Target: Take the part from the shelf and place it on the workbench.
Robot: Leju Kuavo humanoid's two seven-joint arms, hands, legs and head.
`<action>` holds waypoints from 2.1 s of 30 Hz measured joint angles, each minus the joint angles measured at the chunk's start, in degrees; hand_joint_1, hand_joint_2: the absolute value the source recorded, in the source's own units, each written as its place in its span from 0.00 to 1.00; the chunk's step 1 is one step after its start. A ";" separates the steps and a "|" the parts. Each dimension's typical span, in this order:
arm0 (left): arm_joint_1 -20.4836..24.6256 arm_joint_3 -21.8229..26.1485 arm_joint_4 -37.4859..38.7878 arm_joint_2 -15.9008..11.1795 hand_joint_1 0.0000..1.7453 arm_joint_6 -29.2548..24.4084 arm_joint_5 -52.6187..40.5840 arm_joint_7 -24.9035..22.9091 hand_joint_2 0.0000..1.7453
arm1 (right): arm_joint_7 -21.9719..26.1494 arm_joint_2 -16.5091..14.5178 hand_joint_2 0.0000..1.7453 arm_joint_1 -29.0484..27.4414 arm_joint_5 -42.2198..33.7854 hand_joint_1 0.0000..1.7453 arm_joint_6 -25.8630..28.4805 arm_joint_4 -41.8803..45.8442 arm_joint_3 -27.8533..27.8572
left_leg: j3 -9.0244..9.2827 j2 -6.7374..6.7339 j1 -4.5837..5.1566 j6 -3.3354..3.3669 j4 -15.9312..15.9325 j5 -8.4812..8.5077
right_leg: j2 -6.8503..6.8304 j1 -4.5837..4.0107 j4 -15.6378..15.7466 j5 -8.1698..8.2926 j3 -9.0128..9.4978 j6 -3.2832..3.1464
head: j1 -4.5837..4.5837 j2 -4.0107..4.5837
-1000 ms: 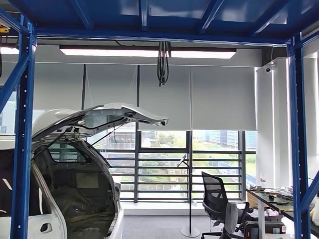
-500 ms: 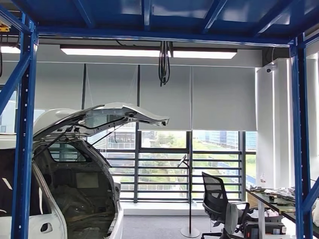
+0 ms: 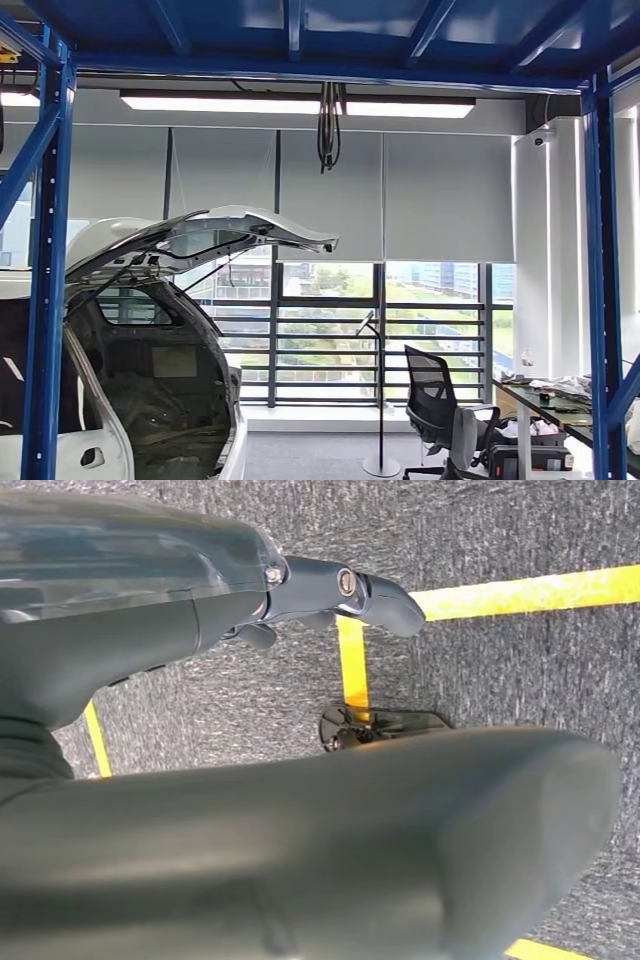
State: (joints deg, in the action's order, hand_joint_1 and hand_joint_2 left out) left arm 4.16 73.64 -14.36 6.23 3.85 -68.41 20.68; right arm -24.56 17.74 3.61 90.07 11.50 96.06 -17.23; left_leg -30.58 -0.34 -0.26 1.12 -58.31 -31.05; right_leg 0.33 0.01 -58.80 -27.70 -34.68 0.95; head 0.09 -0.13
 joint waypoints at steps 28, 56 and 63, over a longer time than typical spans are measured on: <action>0.45 -1.87 0.00 0.02 0.00 0.10 -2.74 0.80 0.00 | 14.54 -10.21 1.00 2.27 -0.45 0.00 3.75 -9.00 16.83 | 0.08 0.00 0.01 -0.01 0.00 0.01 | 0.02 0.01 -0.01 0.01 0.08 0.00 | 0.00 0.00; 0.67 -3.22 0.10 0.02 0.00 0.50 -4.36 0.88 0.00 | 20.52 -15.70 1.00 12.91 -4.98 0.00 0.84 -24.09 19.90 | 0.09 0.00 0.03 0.00 0.00 0.01 | 0.02 0.02 -0.01 0.01 0.09 0.00 | 0.00 0.00; 0.69 -3.60 0.35 0.12 0.00 0.50 -4.89 0.83 0.00 | 19.80 -15.70 1.00 14.51 -3.70 0.00 1.57 -27.32 20.65 | 0.10 0.00 0.03 0.00 0.00 0.01 | 0.02 0.02 -0.01 0.01 0.09 0.00 | 0.00 0.00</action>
State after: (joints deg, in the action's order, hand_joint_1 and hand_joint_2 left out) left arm 4.85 70.04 -14.01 6.35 4.35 -73.30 21.51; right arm -4.75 2.03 18.12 86.37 13.06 68.73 3.42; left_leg -30.48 -0.34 -0.23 1.12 -58.31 -31.04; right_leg 0.35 0.04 -58.81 -27.69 -34.59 0.95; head 0.09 -0.13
